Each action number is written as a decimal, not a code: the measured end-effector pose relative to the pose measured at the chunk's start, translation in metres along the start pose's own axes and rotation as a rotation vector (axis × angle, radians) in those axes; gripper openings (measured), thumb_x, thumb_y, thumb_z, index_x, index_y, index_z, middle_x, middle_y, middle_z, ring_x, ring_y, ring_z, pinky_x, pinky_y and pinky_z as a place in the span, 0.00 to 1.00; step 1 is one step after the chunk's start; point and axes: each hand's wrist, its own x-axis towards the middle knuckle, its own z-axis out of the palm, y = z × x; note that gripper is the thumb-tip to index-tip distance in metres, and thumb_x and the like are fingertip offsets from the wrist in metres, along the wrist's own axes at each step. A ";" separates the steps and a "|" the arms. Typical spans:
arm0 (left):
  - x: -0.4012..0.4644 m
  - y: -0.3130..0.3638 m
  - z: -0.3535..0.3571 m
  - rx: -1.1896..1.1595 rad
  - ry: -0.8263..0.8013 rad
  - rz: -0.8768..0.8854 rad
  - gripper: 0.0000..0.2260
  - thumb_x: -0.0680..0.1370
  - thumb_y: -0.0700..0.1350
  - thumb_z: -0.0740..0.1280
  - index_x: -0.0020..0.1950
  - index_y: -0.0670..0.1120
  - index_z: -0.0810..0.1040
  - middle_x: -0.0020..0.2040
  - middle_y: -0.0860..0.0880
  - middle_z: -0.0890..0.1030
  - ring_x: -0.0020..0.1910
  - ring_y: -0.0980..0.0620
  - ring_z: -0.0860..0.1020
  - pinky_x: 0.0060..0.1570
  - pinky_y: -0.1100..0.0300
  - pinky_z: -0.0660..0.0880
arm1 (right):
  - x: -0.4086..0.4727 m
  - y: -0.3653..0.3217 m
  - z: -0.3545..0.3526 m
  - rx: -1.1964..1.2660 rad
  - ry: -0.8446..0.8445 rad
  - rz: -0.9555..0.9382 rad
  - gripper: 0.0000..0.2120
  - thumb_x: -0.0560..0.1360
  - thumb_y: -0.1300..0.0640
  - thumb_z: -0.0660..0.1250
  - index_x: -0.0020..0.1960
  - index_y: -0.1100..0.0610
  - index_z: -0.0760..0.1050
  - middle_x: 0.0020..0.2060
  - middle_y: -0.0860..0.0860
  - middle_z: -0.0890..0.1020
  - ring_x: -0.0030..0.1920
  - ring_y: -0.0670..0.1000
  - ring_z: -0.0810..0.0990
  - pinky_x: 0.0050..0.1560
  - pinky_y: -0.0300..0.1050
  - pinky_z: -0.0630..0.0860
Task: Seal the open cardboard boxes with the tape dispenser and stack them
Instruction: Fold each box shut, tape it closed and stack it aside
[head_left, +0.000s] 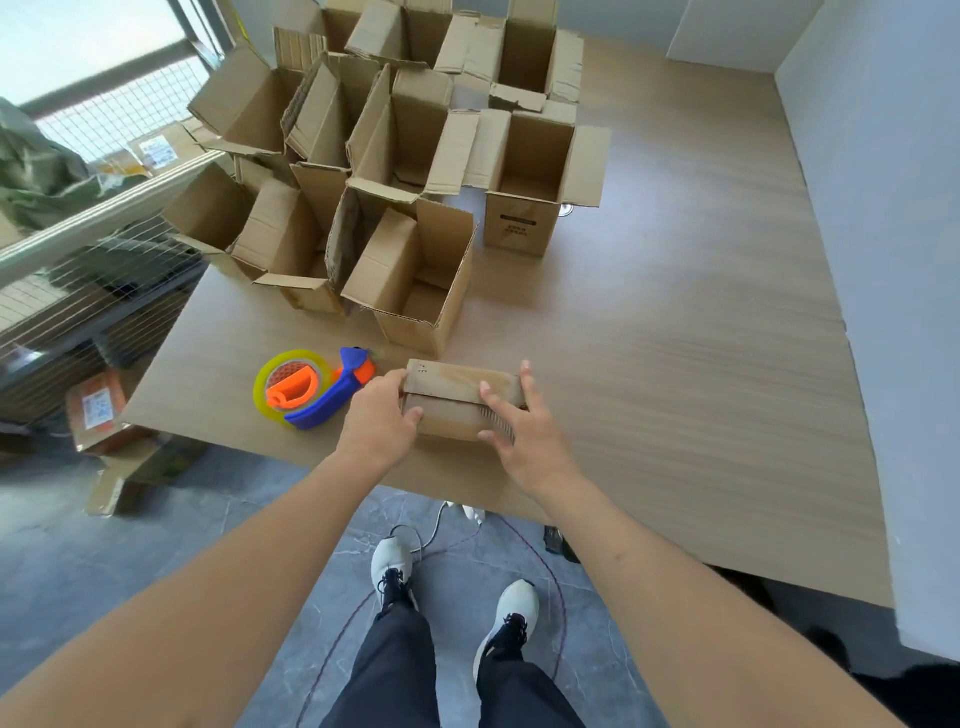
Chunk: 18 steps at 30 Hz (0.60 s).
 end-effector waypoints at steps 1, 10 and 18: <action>0.000 -0.005 -0.004 0.003 -0.004 0.002 0.25 0.78 0.43 0.72 0.74 0.43 0.73 0.65 0.43 0.80 0.65 0.42 0.77 0.66 0.49 0.73 | 0.001 -0.003 0.005 0.015 0.000 0.001 0.26 0.81 0.53 0.69 0.77 0.41 0.68 0.83 0.49 0.42 0.82 0.57 0.55 0.76 0.54 0.65; 0.035 -0.072 -0.033 0.114 0.049 0.025 0.18 0.83 0.42 0.63 0.73 0.43 0.74 0.59 0.34 0.73 0.55 0.33 0.75 0.57 0.45 0.73 | 0.011 -0.026 0.035 0.143 0.075 0.056 0.24 0.83 0.59 0.65 0.74 0.37 0.70 0.78 0.35 0.38 0.81 0.50 0.56 0.73 0.54 0.69; 0.070 -0.135 -0.049 0.347 -0.084 -0.013 0.39 0.75 0.52 0.76 0.81 0.57 0.59 0.67 0.37 0.68 0.65 0.34 0.72 0.66 0.44 0.69 | 0.023 -0.049 0.054 0.133 0.094 0.071 0.26 0.82 0.64 0.66 0.73 0.41 0.72 0.82 0.45 0.44 0.66 0.17 0.49 0.61 0.18 0.57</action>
